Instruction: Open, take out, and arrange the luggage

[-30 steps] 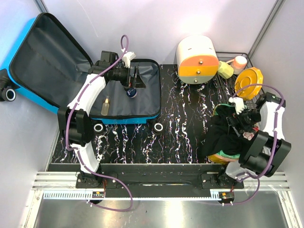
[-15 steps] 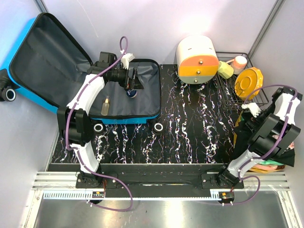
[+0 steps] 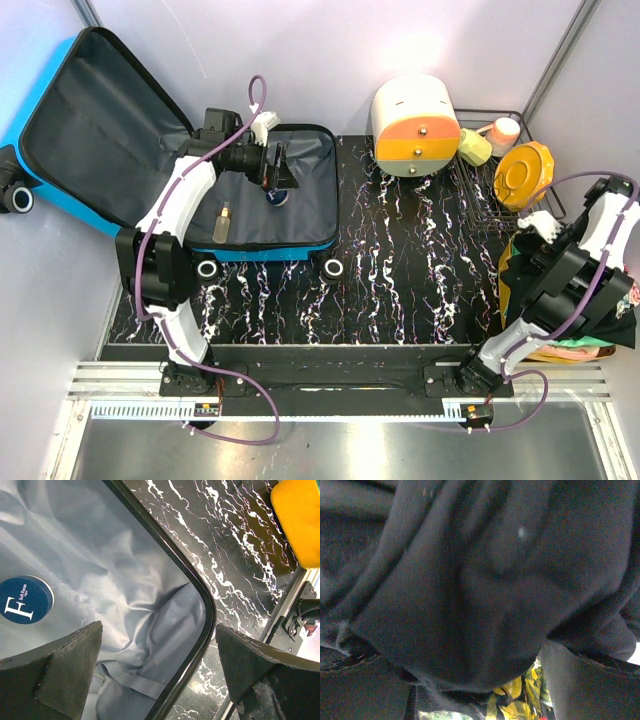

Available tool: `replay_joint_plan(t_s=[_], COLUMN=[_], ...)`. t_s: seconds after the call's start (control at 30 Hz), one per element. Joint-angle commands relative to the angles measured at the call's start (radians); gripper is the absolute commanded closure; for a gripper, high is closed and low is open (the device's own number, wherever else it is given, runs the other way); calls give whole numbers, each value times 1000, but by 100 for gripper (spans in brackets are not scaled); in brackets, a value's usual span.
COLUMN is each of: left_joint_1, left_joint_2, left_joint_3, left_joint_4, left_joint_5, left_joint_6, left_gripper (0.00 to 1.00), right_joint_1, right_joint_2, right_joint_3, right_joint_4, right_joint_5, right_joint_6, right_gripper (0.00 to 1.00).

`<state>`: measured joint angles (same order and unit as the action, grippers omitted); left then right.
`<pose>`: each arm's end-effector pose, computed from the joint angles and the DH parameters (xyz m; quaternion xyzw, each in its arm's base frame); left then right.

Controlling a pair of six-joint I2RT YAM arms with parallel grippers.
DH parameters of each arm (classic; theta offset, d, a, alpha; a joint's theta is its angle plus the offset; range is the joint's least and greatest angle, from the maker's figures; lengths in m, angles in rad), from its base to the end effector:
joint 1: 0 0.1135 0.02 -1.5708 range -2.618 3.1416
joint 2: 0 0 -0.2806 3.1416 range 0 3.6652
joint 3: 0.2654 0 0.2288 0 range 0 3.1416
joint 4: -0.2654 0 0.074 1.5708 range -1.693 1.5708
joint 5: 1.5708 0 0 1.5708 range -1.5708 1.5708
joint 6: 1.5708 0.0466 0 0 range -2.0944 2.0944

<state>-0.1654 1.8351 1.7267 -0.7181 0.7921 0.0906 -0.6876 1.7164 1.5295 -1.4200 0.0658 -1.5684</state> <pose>0.3808 -0.0972 0.3416 0.2488 0.8345 -0.3717 0.3218 0.2179 -0.1829 0.2887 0.4265 -0.9037 -0.0022 0.0374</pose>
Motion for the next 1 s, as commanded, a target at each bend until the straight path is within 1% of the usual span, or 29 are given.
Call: replay_joint_plan(t_s=[0.0, 0.13, 0.23, 0.33, 0.37, 0.43, 0.47, 0.53, 0.57, 0.63, 0.67, 0.73, 0.77, 0.8, 0.83, 0.87, 0.9, 0.93, 0.97], left_joint_1=[7, 9, 9, 12, 12, 20, 23, 41, 50, 76, 84, 102, 115, 118, 121, 125, 129, 129, 129], left_joint_2=[-69, -74, -76, -83, -88, -102, -108, -129, -138, -169, -181, -229, -247, -266, -281, -319, -336, -356, -375], left_joint_3=[4, -4, -9, -19, -21, -19, -19, -15, -18, -27, -41, -62, -87, -105, -127, -166, -189, -214, -267], left_joint_4=[0, 0, 2, 22, 32, 45, 58, 72, 94, 112, 143, 183, 222, 247, 279, 339, 371, 402, 463], left_joint_5=[16, 36, 39, 35, 32, 12, 4, -23, -33, -48, -66, -120, -134, -149, -181, -188, -200, -276, -307], left_joint_6=[28, 26, 24, 12, 12, 8, 8, 5, 0, -6, -17, -26, -38, -49, -66, -75, -87, -124, -146], left_gripper=[1, 1, 1, 1, 1, 1, 1, 1, 1, 1, 1, 1, 1, 1, 1, 1, 1, 1, 1], right_joint_1=[-23, -23, -21, -3, 6, 42, 59, 123, 150, 216, 235, 255, 263, 264, 266, 267, 267, 269, 278], right_joint_2=[-112, -216, -253, -236, -226, -178, -160, -111, -92, -42, -23, 29, 43, 54, 69, 75, 80, 83, 84], right_joint_3=[60, 64, 99, 196, 281, 381, 479, 572, 654, 740, 826, 906, 950, 955, 954, 933, 905, 867, 763], right_joint_4=[-17, -94, -125, -141, -149, -177, -186, -189, -185, -174, -169, -137, -116, -47, -16, 13, 101, 171, 253], right_joint_5=[-20, -61, -122, -208, -268, -334, -381, -422, -451, -480, -516, -587, -674, -708, -753, -853, -906, -958, -1006], right_joint_6=[-76, -82, -70, 25, 103, 194, 290, 378, 474, 554, 649, 758, 889, 962, 1022, 1123, 1181, 1246, 1430], right_gripper=[0, 0, 0, 0, 0, 0, 0, 0, 0, 0, 0, 1, 0, 1, 0, 0, 0, 0, 0])
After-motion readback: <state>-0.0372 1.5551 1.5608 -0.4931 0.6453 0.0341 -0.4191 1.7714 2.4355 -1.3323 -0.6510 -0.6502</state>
